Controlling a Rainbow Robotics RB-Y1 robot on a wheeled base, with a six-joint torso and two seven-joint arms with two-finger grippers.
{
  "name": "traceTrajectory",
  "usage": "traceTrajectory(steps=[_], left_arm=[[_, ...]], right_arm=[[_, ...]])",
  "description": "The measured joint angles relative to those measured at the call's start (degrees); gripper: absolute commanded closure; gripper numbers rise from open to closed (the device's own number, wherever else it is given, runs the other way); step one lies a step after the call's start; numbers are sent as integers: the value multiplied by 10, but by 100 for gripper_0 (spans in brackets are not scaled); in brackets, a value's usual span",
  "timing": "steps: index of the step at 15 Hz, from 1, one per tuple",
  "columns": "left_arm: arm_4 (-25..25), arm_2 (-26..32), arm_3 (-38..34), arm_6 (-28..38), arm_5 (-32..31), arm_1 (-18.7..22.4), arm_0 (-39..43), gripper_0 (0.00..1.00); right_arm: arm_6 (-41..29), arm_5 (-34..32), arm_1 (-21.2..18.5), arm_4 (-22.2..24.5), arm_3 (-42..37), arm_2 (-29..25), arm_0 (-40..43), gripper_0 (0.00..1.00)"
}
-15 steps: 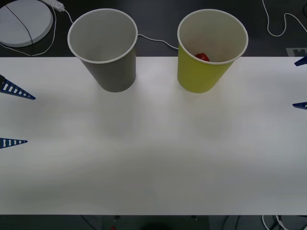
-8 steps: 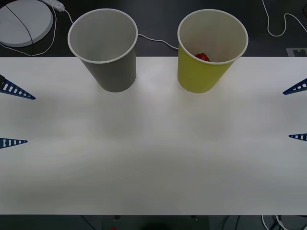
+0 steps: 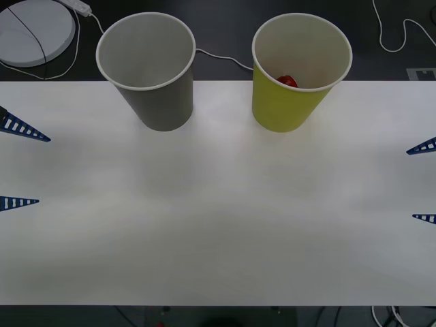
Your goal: Put the can into the green bin and the plastic bottle into the gray bin
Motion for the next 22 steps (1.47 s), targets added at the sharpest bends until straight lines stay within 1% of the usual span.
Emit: traceTrajectory(steps=[4,9,11,18,22], left_arm=[[0,0,0,0,0,0,0,0],[0,0,0,0,0,0,0,0],[0,0,0,0,0,0,0,0],[0,0,0,0,0,0,0,0],[0,0,0,0,0,0,0,0]], right_arm=[[17,0,24,-10,0,-19,26,0],[40,0,46,-15,0,-19,30,0],[48,0,47,-23,0,-19,30,0],[73,-10,39,-24,-1,-3,14,0],[71,-16,39,-14,-1,-3,12,0]])
